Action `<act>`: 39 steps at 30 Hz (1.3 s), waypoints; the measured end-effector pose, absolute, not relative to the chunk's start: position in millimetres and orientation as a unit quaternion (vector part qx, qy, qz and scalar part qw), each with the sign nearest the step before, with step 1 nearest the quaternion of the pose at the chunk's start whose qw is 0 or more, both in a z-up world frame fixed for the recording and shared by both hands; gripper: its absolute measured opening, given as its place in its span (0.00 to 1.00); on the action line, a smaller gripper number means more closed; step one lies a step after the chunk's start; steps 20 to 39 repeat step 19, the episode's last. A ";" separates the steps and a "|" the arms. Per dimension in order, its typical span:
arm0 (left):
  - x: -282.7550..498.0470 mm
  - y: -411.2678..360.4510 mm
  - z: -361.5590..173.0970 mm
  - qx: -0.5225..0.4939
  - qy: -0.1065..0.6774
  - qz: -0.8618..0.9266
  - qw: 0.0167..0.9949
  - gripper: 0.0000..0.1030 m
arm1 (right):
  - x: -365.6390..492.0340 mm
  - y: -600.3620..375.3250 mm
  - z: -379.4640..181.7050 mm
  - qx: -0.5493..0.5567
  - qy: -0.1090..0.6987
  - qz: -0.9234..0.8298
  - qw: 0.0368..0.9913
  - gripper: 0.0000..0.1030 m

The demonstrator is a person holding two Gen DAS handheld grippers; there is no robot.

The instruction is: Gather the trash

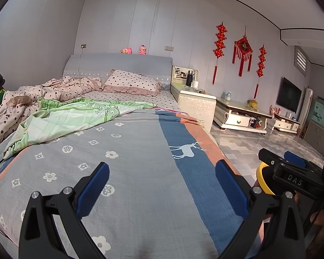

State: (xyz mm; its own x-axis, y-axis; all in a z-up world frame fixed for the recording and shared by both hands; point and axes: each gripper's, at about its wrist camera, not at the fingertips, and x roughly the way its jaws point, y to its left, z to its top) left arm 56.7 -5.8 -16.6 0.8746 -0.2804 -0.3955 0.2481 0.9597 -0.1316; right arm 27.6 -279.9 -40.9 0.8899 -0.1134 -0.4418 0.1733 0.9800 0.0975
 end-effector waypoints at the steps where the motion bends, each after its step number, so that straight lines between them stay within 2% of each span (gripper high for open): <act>1: 56.3 -6.0 -16.9 -0.038 0.209 -0.136 0.968 0.92 | 27.6 -279.8 -41.4 0.067 0.223 -0.074 0.970 0.92; 39: 54.9 -9.1 -17.5 -0.037 0.213 -0.139 0.966 0.92 | 27.2 -280.2 -44.8 0.070 0.224 -0.075 0.969 0.92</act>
